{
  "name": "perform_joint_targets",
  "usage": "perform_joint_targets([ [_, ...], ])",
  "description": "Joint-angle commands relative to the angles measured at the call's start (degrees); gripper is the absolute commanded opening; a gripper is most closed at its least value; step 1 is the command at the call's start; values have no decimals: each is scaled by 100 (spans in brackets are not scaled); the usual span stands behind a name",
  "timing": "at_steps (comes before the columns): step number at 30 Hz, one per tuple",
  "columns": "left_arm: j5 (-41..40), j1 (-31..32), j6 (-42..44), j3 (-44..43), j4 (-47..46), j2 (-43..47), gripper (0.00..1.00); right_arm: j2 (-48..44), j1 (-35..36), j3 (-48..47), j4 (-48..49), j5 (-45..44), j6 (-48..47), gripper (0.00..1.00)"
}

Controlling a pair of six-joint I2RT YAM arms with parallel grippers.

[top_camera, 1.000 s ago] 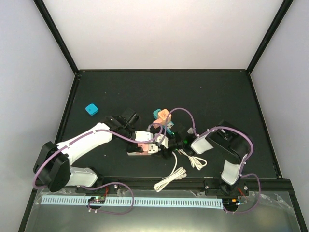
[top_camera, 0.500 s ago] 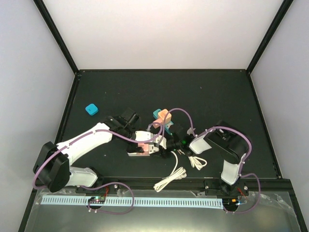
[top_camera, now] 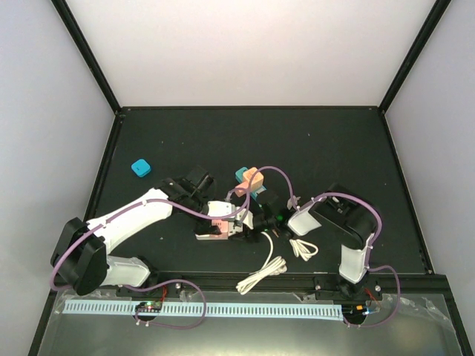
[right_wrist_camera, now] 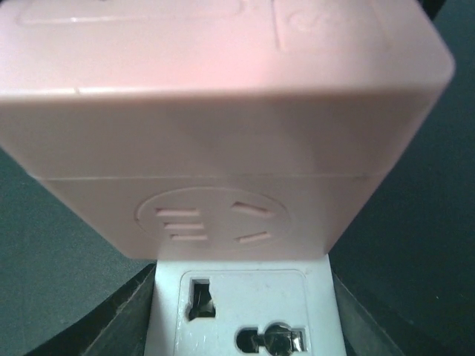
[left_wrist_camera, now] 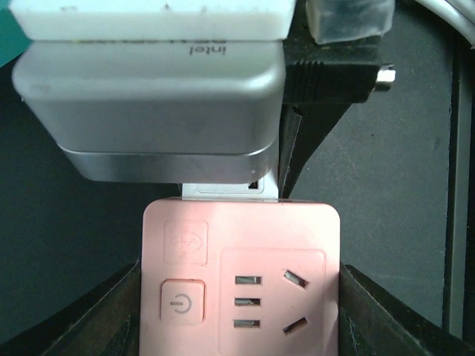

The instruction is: Pull the plug off the socket

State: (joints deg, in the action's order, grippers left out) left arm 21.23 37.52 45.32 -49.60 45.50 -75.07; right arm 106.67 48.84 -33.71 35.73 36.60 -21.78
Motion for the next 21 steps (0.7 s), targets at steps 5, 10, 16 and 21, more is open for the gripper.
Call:
perform_joint_targets([
  [5, 471, -7, -96, -100, 6, 499, 20, 238, 6, -194, -215, -25, -180, 15],
  [10, 463, 8, -140, -128, 126, 690, 20, 307, 6, -235, -366, -35, -228, 3],
  [16, 750, -5, -301, -240, 339, 764, 20, 395, 12, -364, -630, -289, -312, 1],
  [21, 785, 4, -309, -234, 377, 665, 19, 515, 11, -468, -778, -539, -414, 1],
])
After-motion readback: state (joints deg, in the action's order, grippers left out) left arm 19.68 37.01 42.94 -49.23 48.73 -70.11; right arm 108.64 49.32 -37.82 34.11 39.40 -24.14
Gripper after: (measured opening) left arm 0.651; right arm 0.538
